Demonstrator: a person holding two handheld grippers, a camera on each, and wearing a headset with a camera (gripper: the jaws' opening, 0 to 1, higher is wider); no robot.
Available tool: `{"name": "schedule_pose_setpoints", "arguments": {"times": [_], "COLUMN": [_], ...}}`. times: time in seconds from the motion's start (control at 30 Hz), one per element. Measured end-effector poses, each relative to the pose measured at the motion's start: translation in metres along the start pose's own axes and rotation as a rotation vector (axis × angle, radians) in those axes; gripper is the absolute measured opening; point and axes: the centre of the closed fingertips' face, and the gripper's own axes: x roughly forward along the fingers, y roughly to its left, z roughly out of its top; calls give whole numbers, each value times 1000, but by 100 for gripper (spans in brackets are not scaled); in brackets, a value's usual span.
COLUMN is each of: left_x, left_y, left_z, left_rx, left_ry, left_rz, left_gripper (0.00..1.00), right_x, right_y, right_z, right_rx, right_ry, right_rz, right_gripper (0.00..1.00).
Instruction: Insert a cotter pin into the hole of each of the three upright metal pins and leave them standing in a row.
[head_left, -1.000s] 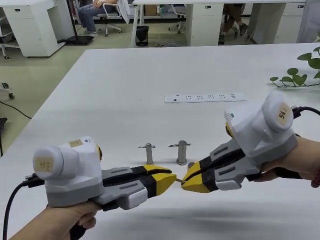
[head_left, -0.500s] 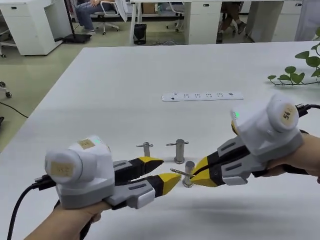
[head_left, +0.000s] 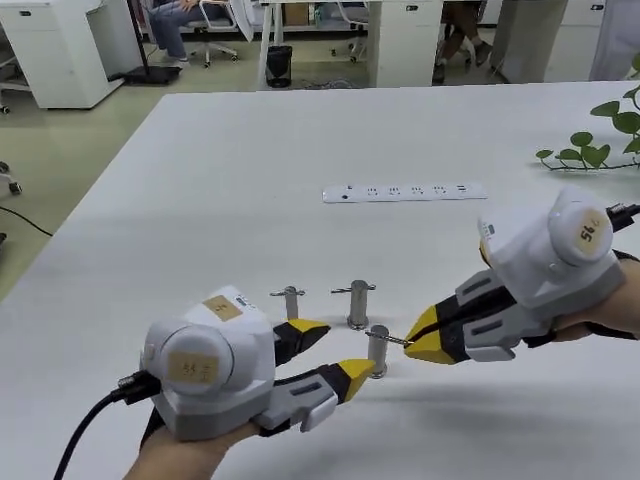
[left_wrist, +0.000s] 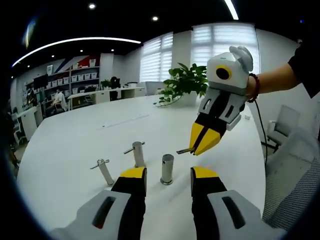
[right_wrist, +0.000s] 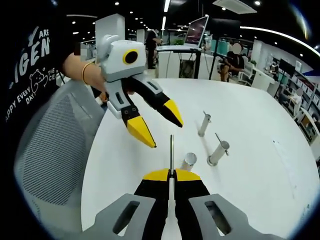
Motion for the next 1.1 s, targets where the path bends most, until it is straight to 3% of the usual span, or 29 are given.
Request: {"name": "schedule_pose_setpoints", "arguments": {"times": [0.1, 0.3, 0.7, 1.1], "left_x": [3, 12, 27, 50], "left_y": [2, 12, 8, 6], "left_z": [-4, -7, -14, -19], "left_rx": [0, -13, 22, 48], "left_ry": [18, 14, 47, 75], "left_rz": [13, 55, 54, 47], "left_gripper": [32, 30, 29, 25], "right_x": [-2, -1, 2, 5], "right_y": [-3, -9, -22, -29], "right_z": [-5, -16, -38, -46], "right_rx": [-3, -9, -26, -43], "right_ry": [18, 51, 119, 139], "right_rz": [-8, -19, -33, -31], "right_gripper": [0, 0, 0, 0]}}
